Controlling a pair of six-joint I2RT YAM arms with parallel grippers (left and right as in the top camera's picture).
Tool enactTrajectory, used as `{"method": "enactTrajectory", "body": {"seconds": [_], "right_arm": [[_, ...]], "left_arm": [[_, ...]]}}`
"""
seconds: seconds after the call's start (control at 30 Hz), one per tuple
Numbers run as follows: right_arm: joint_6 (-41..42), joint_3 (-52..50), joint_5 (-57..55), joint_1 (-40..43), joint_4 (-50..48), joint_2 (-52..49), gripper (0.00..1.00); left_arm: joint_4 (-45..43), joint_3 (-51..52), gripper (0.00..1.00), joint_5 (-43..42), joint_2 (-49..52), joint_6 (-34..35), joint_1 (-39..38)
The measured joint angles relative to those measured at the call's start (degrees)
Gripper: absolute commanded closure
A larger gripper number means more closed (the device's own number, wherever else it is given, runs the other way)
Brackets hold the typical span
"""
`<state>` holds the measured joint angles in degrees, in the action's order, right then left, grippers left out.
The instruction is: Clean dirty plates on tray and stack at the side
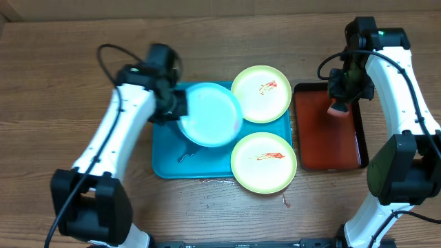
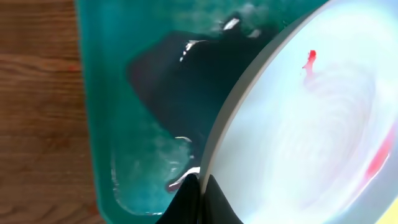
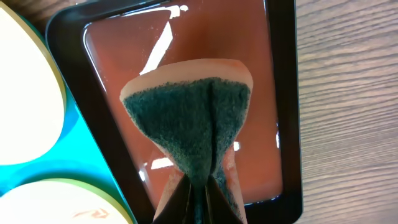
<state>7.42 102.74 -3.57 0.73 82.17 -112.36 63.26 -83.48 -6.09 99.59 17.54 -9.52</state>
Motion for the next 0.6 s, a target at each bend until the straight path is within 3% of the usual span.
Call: {"method": "enactTrajectory", "body": {"seconds": [0.37, 0.6], "right_arm": [[0.0, 0.0, 0.2, 0.0, -0.6, 0.0, 0.96], [0.0, 0.0, 0.4, 0.0, -0.6, 0.0, 0.96]], "left_arm": [[2.5, 0.0, 0.96, -2.3, 0.0, -1.7, 23.7], [-1.6, 3.9, 0.96, -0.8, 0.0, -1.9, 40.0]]}}
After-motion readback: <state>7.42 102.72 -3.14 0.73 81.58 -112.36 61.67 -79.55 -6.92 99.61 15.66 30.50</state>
